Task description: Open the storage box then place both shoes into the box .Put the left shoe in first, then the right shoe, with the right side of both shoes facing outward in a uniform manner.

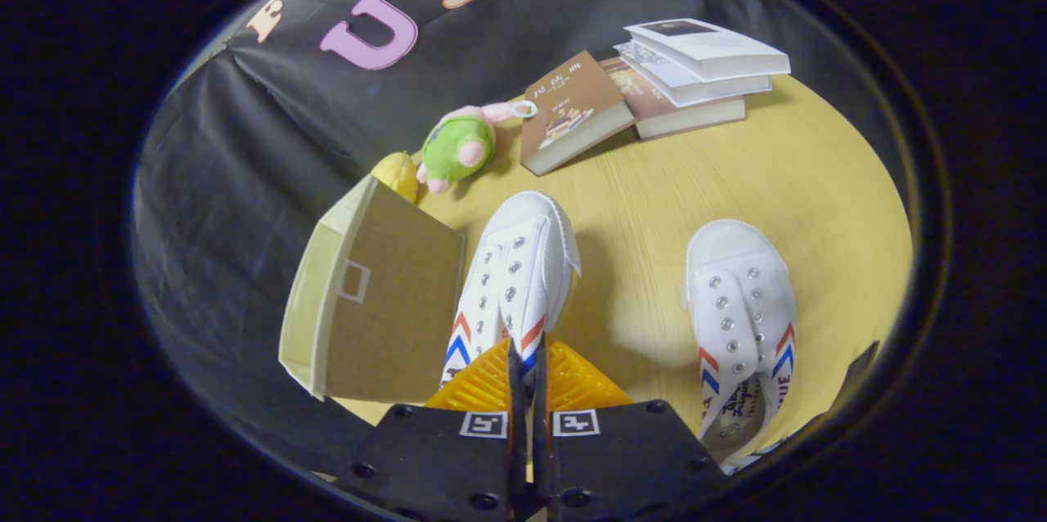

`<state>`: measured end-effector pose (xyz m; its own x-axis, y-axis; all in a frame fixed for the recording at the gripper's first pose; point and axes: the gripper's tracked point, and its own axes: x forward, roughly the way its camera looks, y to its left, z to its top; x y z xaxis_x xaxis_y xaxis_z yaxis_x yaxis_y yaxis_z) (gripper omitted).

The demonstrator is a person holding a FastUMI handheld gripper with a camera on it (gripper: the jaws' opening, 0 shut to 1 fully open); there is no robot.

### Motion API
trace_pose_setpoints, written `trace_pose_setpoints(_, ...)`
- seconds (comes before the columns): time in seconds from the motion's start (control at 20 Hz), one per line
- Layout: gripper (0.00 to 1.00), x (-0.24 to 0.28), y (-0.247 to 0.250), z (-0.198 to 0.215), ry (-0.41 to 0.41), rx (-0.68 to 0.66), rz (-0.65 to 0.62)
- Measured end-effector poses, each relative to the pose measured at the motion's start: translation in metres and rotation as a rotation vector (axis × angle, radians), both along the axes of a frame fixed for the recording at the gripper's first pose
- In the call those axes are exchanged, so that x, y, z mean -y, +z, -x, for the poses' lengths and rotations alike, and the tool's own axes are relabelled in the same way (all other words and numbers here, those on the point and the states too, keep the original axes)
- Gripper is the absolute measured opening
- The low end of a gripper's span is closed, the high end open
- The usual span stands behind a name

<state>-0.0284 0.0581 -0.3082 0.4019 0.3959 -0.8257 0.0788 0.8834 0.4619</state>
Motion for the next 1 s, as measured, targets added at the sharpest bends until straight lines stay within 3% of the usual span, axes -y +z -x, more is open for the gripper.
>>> trace_pose_setpoints(0.55, 0.06, -0.078, 0.101, -0.045, 0.038, 0.165, -0.041)
trace_pose_setpoints(1.0, 0.06, -0.177, 0.100, -0.043, 0.136, 0.159, -0.071)
